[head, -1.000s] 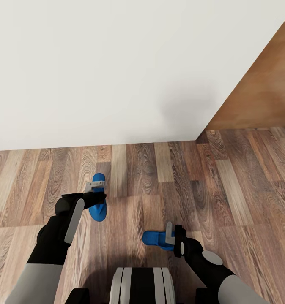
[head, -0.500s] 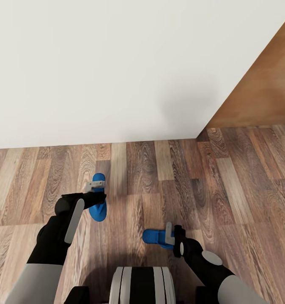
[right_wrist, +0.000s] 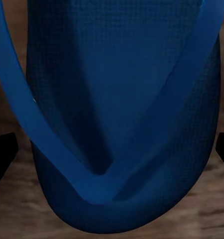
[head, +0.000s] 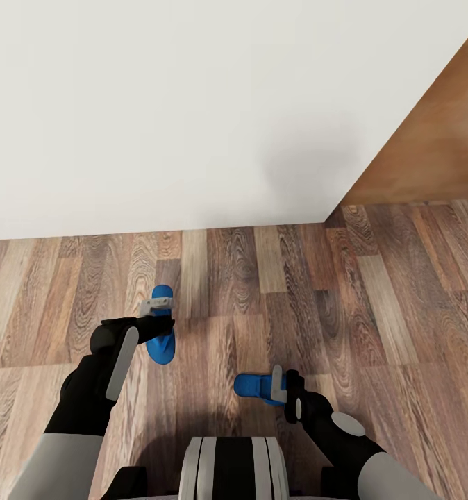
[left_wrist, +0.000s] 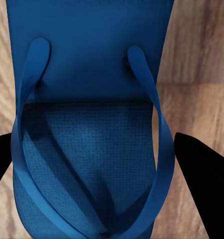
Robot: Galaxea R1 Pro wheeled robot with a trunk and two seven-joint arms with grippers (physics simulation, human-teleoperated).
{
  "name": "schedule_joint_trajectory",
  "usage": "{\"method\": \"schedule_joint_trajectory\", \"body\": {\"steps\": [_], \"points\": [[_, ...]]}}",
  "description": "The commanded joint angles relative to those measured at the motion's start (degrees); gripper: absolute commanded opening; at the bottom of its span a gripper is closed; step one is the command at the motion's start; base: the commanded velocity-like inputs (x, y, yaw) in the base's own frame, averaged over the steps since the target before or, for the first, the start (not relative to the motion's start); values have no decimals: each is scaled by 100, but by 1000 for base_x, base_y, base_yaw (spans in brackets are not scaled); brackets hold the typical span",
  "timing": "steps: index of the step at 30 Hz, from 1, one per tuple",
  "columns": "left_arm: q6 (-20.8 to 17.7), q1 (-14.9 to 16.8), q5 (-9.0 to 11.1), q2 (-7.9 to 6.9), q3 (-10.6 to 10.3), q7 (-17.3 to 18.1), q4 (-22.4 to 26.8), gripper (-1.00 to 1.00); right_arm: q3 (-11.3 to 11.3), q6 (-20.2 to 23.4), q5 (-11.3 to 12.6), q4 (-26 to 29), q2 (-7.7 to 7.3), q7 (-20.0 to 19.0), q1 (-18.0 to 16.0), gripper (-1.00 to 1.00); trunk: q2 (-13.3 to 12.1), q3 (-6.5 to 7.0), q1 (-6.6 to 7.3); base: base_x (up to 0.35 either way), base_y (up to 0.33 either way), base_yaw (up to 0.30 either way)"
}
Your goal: In the bedroom, move the book from the bed onto either nightstand, and place the two sandals side by side next to the bed.
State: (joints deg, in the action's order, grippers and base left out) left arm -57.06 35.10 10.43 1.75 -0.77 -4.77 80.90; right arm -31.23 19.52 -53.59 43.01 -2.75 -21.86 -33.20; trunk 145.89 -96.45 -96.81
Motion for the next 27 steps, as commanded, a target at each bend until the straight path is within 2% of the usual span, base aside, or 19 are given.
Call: {"method": "schedule_joint_trajectory", "body": {"steps": [1, 12, 20, 25, 27], "points": [[-23, 2, 56, 0, -2, -50, 5, -100, -22, 26, -55, 15, -6, -37, -3, 100, 1, -3, 1, 0, 0, 0], [-20, 3, 58, 0, 0, -48, 9, -100, -20, 26, -55, 15, -6, -37, -3, 100, 1, -3, 1, 5, 0, 0], [-23, 2, 61, 0, 15, -20, 12, -100, -23, 26, -55, 15, -6, -37, -3, 100, 1, -3, 1, 103, 0, 0], [-38, 4, 62, 0, 11, -8, 9, -100, -23, 26, -55, 15, -6, -37, -3, 100, 8, -114, -12, 11, 0, 0], [-39, 1, 64, 0, 10, -7, 11, -100, -23, 26, -55, 15, -6, -37, -3, 100, 8, -114, -12, 2, 0, 0]]}}
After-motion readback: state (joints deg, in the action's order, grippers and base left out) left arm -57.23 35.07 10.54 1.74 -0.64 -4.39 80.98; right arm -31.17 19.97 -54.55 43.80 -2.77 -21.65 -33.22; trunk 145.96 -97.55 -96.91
